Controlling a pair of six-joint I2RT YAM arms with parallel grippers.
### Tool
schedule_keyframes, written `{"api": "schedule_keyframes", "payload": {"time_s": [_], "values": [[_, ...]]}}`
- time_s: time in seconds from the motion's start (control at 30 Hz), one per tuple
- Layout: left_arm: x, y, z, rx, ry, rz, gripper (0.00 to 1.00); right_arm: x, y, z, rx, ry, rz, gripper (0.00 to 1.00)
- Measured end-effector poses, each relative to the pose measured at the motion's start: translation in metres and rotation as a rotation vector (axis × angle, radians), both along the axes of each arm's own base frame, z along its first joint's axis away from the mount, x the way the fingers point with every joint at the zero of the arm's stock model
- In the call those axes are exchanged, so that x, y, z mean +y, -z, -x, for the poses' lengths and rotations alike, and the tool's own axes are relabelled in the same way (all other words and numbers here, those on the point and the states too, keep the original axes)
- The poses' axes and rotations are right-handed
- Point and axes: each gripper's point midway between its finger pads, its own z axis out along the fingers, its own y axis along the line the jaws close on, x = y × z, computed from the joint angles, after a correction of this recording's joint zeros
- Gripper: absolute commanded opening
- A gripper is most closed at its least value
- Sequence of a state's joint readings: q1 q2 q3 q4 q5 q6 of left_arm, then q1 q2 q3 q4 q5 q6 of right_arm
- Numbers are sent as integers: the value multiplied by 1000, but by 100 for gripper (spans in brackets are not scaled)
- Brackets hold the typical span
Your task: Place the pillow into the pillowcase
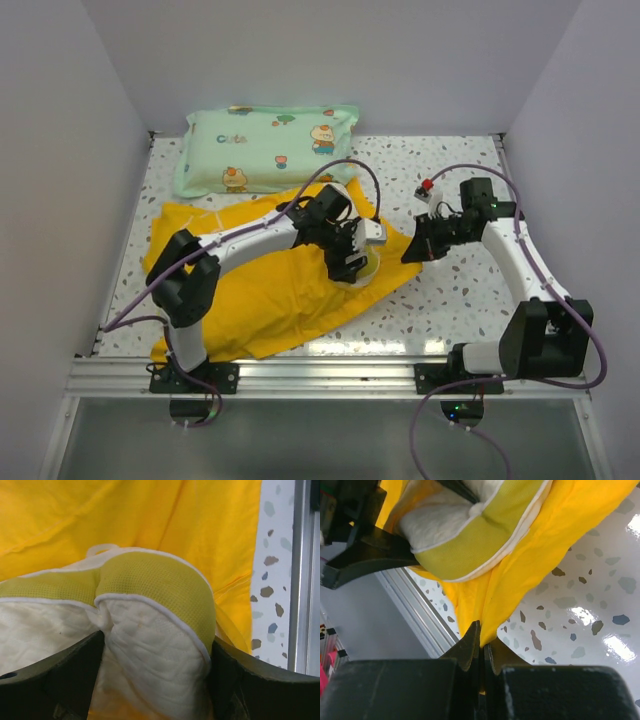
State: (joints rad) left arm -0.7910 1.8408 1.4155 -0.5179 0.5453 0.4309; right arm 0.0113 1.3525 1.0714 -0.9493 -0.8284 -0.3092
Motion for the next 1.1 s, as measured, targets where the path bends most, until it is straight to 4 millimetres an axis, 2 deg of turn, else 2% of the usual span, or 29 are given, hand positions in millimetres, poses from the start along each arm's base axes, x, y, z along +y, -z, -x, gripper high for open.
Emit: {"api": "schedule_keyframes", "payload": {"time_s": [0.07, 0.13, 0.2, 0.27, 0.33, 0.47, 0.53, 0.57, 0.6, 0.63, 0.7, 0.73, 0.87, 0.9, 0.97, 1.0, 1.1], "values": [[7, 11, 11, 4, 54, -29, 88, -1, 1, 0, -6, -6, 4, 0], [18, 17, 22, 28, 105, -33, 100, -1, 1, 1, -14, -18, 8, 0], [32, 6, 25, 44, 122, 1, 100, -1, 2, 2, -26, -34, 12, 0], [42, -21, 19, 10, 100, 57, 100, -2, 4, 2, -42, -53, 18, 0], [46, -58, 11, -50, 62, 136, 100, -3, 9, 4, -46, -67, 24, 0], [29, -128, -1, -158, 33, 309, 100, -4, 16, 6, -42, -97, 27, 0], [16, -144, -6, -171, 38, 367, 100, -4, 19, 6, -34, -103, 28, 0], [9, -145, -9, -172, 36, 380, 100, -4, 19, 6, -33, -105, 29, 0], [3, -143, -13, -170, 26, 382, 98, -4, 20, 7, -29, -107, 27, 0], [-4, -135, -18, -165, 8, 372, 85, -4, 20, 7, -29, -108, 25, 0], [-20, -107, -28, -151, -21, 323, 73, -4, 19, 7, -29, -109, 21, 0], [-29, -89, -33, -139, -33, 288, 60, -3, 19, 7, -31, -110, 19, 0], [-52, -9, -44, -77, -56, 115, 39, -1, 16, 9, -42, -106, 0, 0], [-52, 14, -42, -58, -56, 56, 32, -1, 14, 9, -46, -98, -3, 0], [-47, 40, -38, -38, -40, -28, 19, -2, 12, 7, -51, -69, -20, 0], [-41, 48, -36, -39, -24, -71, 9, -4, 11, 4, -51, -43, -28, 0], [-18, 60, -34, -101, 42, -156, 0, -15, 6, -8, -41, 61, -51, 0]]}}
